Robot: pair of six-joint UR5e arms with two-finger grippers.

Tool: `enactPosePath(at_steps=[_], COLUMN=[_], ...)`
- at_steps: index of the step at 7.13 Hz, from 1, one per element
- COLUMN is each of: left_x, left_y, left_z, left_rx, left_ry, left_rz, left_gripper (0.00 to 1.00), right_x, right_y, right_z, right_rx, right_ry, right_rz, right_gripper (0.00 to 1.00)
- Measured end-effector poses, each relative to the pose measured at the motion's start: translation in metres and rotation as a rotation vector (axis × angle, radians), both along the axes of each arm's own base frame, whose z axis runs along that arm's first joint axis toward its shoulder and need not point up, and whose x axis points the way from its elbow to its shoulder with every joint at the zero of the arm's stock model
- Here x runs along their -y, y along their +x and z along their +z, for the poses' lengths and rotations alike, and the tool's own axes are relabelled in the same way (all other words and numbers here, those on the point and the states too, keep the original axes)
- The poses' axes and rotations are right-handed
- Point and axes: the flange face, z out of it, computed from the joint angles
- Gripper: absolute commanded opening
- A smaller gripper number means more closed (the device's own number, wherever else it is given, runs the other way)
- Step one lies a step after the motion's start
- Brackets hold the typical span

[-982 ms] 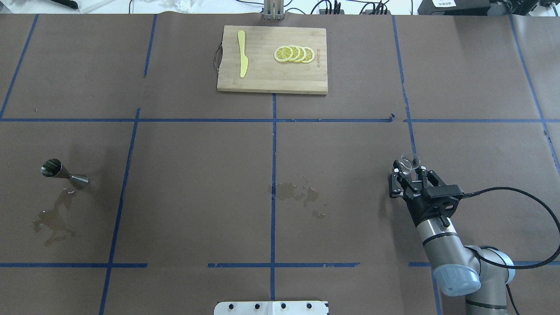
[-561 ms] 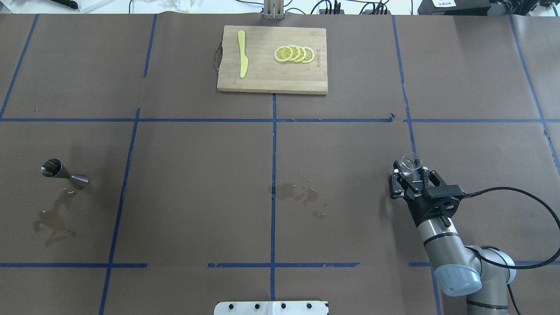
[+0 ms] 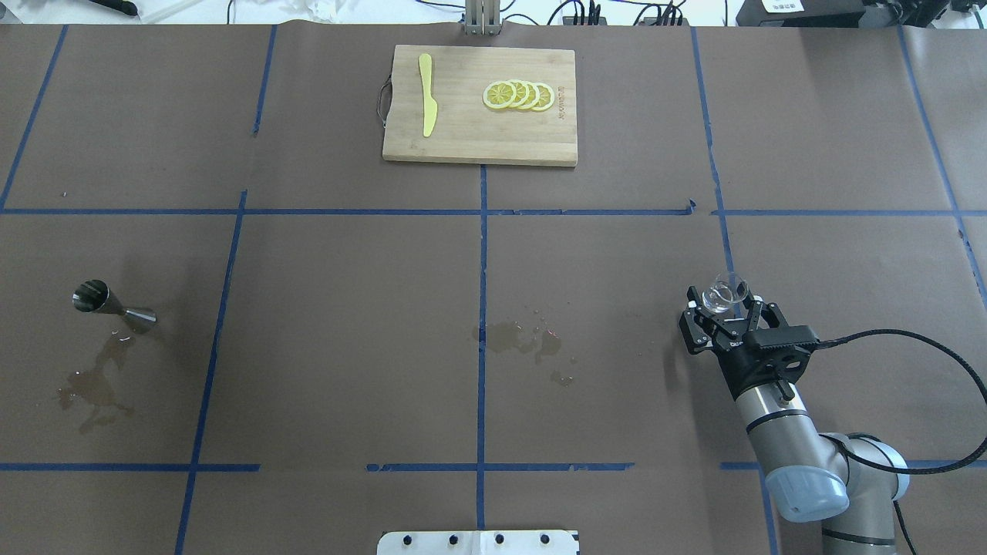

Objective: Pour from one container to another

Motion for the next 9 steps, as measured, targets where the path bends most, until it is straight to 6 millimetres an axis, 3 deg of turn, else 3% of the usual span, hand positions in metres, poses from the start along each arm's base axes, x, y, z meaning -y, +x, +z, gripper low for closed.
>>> enactPosePath(at_steps=[1, 5, 7, 9], left_x=[0.000, -0.002, -0.002, -0.004], left_y=[0.000, 0.000, 0.000, -0.001], left_z=[-0.001, -0.001, -0.003, -0.003], left_rx=[0.000, -0.002, -0.003, -0.003], left_ry=[0.001, 0.001, 0.003, 0.004], left_rz=[0.000, -0.001, -0.001, -0.001], left_gripper=[1.00, 1.00, 1.00, 1.00], right_x=[0.000, -0.002, -0.011, -0.017], right_y=[0.000, 0.010, 0.034, 0.055], right_z=[0.000, 0.003, 0.012, -0.005], right_rx=[0.000, 0.020, 0.046, 0.090], right_ry=[0.000, 0.004, 0.013, 0.025], right_rz=[0.000, 0.001, -0.011, -0.021], right_gripper=[0.99, 1.00, 1.00, 1.00])
